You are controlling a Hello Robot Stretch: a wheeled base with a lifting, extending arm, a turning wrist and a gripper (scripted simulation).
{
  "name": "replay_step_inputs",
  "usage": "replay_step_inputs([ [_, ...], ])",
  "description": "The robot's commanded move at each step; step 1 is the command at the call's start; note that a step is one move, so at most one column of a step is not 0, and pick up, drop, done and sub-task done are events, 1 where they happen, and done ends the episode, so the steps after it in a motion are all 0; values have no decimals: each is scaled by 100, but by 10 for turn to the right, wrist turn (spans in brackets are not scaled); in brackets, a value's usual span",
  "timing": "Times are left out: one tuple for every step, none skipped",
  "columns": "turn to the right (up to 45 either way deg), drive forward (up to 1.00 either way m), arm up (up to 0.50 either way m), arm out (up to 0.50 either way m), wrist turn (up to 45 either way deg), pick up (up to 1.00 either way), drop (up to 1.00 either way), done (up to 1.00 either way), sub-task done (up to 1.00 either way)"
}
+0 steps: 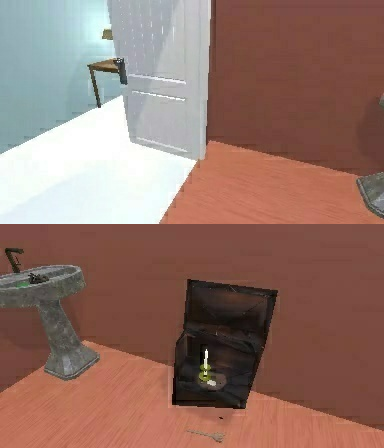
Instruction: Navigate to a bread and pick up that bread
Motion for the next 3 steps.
replay_step_inputs([
  [-90,0,0,0,0,0,0,0,0],
  [0,5,0,0,0,0,0,0,0],
  [-300,0,0,0,0,0,0,0,0],
])
